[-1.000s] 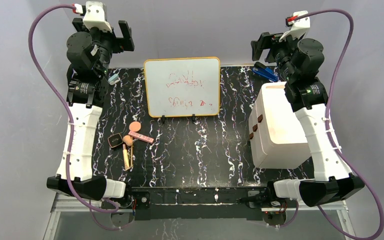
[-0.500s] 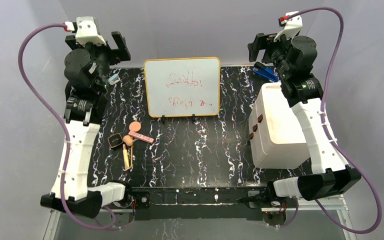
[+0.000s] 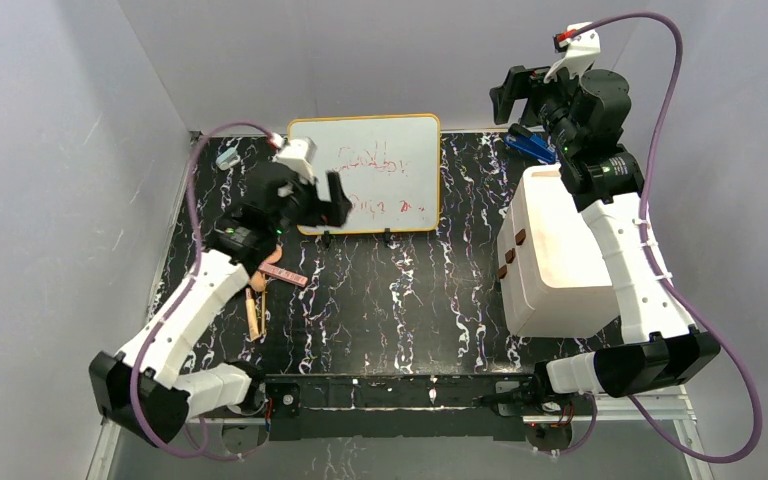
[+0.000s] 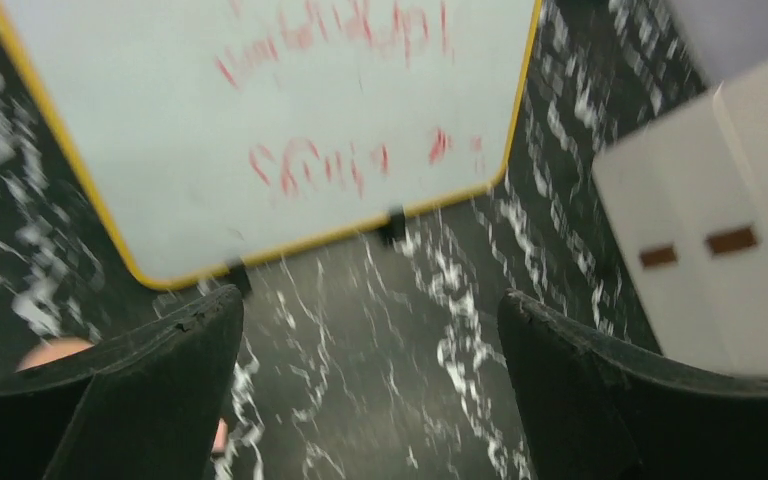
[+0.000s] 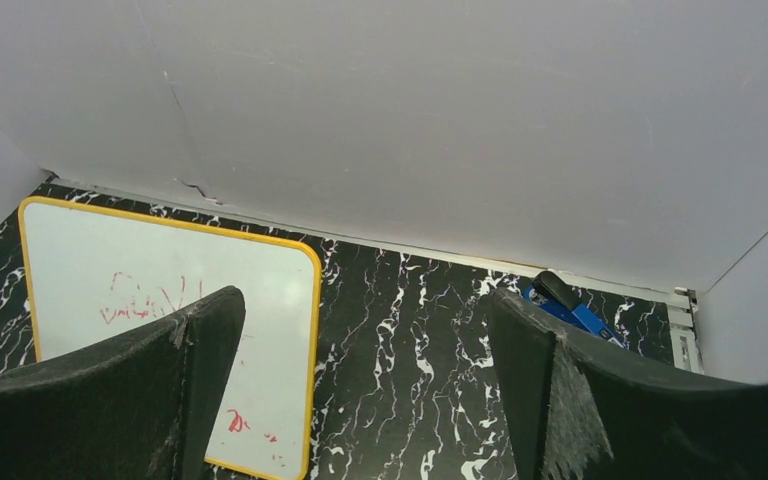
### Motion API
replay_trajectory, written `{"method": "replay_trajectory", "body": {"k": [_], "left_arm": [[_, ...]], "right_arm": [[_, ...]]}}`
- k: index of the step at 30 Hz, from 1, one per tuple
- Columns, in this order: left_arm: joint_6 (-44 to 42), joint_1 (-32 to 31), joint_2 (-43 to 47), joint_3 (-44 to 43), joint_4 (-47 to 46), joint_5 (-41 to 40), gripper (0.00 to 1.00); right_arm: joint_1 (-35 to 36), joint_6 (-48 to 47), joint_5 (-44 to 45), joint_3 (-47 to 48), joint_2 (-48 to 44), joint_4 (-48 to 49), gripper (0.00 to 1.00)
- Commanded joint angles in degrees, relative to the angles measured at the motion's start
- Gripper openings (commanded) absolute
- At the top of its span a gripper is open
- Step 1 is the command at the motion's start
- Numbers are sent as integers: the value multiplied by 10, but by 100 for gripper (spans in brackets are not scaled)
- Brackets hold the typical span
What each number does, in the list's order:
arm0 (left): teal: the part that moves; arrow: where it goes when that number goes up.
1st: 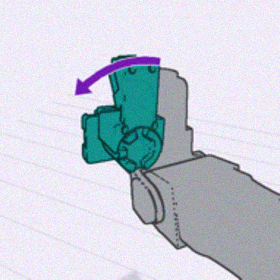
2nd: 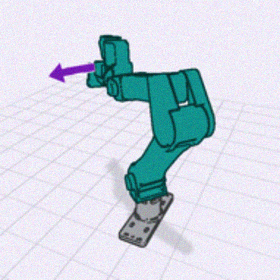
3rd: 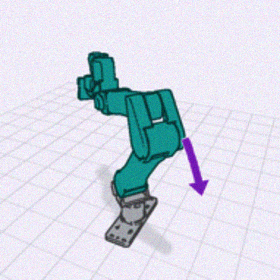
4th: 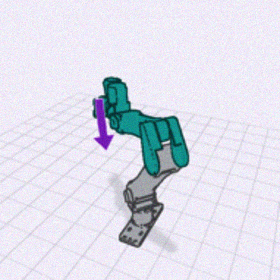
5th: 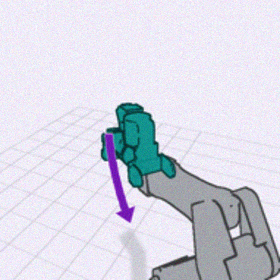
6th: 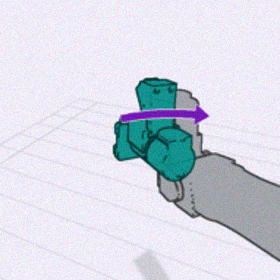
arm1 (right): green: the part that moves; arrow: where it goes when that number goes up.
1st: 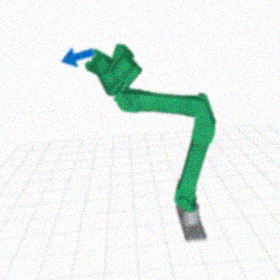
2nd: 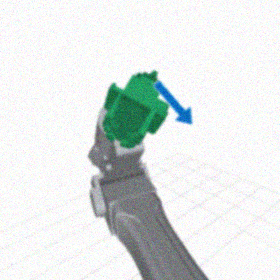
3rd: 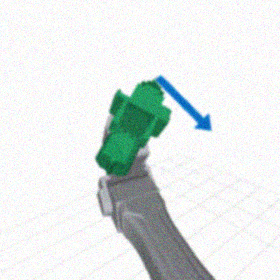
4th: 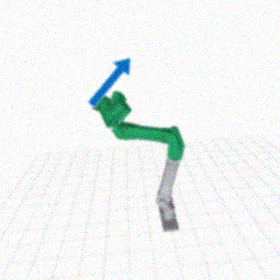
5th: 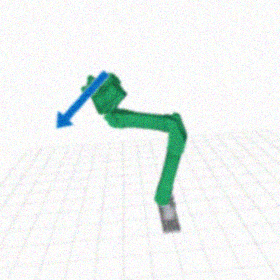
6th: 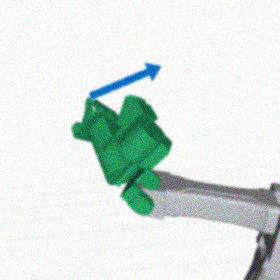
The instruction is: Organize the makeup
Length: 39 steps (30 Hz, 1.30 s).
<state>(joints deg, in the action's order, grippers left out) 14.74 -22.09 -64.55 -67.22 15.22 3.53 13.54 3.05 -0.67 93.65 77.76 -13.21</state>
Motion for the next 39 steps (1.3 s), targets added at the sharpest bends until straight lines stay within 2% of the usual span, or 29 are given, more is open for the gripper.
{"method": "replay_trajectory", "body": {"k": [1,5,9,15,20,27,39], "left_arm": [[63,-103,-10,55,20,-101,92],[101,-190,-61,86,5,-198,88],[140,-237,-108,107,-8,-285,88],[187,-241,-196,111,4,-380,89],[171,-239,-270,86,-28,-424,92],[155,-210,-365,26,-66,-401,96],[132,-112,-448,-30,-130,-366,96]], "right_arm": [[2,12,-9,10,-9,21,99],[3,5,2,2,-16,21,99],[2,-8,16,-8,-20,19,99],[3,-15,23,-30,-28,24,99],[3,-24,31,-42,-34,29,99],[3,-30,41,-52,-34,33,99],[3,-30,38,-54,-19,37,99]]}}
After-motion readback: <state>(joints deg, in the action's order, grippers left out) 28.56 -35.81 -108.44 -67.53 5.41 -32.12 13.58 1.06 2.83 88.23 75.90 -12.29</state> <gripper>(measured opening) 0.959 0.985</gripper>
